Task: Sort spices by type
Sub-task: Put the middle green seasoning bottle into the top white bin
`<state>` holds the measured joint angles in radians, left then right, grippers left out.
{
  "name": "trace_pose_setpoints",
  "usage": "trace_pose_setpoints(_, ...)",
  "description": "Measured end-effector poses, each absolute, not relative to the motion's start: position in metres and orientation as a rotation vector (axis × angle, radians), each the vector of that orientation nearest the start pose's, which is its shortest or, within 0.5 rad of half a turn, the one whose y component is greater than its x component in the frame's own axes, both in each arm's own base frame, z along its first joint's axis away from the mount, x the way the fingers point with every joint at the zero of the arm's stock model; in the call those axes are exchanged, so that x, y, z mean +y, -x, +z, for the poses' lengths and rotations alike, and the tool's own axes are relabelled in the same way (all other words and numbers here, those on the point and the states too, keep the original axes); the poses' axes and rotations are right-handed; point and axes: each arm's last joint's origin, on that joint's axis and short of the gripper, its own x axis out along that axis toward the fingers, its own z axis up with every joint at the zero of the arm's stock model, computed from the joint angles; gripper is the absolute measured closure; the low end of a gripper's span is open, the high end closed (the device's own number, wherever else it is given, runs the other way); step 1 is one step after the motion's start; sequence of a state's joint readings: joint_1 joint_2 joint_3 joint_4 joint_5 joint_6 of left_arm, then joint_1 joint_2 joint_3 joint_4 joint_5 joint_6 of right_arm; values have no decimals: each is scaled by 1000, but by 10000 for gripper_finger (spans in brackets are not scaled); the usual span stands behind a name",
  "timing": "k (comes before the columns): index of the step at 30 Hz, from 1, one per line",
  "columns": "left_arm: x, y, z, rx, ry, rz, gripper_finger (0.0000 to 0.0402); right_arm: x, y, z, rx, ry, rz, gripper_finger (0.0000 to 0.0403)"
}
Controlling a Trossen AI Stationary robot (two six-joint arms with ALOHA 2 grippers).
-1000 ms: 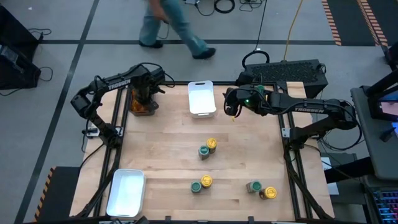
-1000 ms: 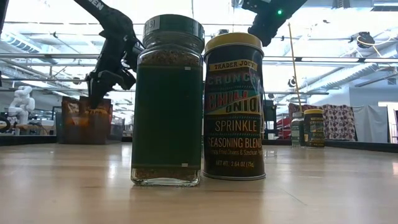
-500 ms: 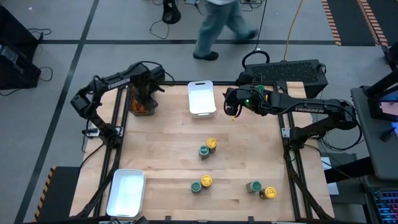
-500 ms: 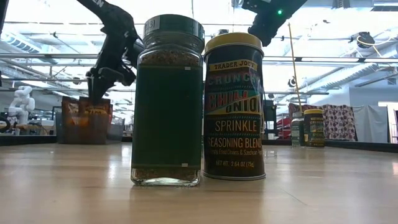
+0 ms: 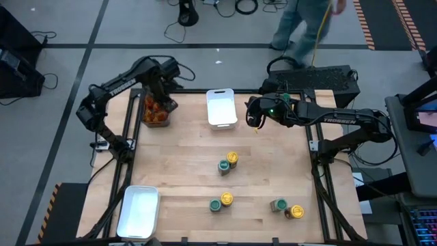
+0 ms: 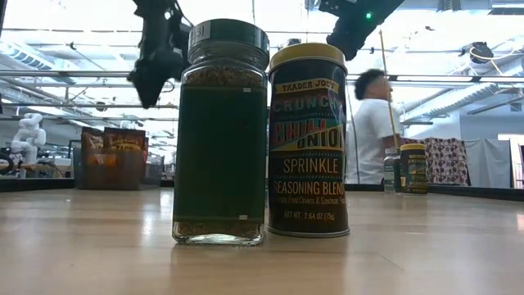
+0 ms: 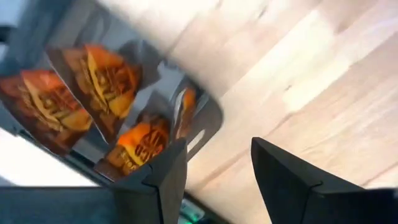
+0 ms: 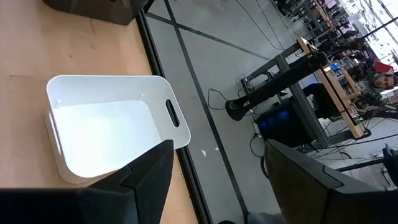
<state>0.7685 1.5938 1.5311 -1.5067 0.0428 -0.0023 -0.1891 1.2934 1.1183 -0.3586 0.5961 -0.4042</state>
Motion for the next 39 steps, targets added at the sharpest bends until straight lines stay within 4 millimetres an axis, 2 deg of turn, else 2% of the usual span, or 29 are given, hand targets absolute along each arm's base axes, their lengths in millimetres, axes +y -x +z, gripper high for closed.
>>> trace_pose_setpoints(4,182,-199,350,1303,576,582,219,-60,-268,334,645,485,-633,167)
trace_pose_setpoints(7,170,-200,376,1107,513,537,219,-54,-268,337,606,459,-617,167)
trace_pose_setpoints(11,148,-209,403,820,411,376,219,-46,-269,338,552,350,-520,167)
trace_pose_setpoints(14,127,-219,412,692,331,254,219,-40,-269,335,536,223,-444,167)
trace_pose_setpoints(20,95,-243,396,663,161,45,219,-27,-264,332,563,-4,-252,167)
trace_pose_setpoints(24,82,-255,385,613,125,-130,219,-16,-262,333,563,-150,-109,167)
trace_pose_setpoints(29,68,-262,371,598,97,-268,219,10,-261,335,570,-165,75,167)
trace_pose_setpoints(32,59,-266,357,622,66,-315,219,25,-262,335,564,-201,74,167)
trace_pose_setpoints(39,33,-279,330,619,50,-360,219,42,-259,333,588,-343,12,167)
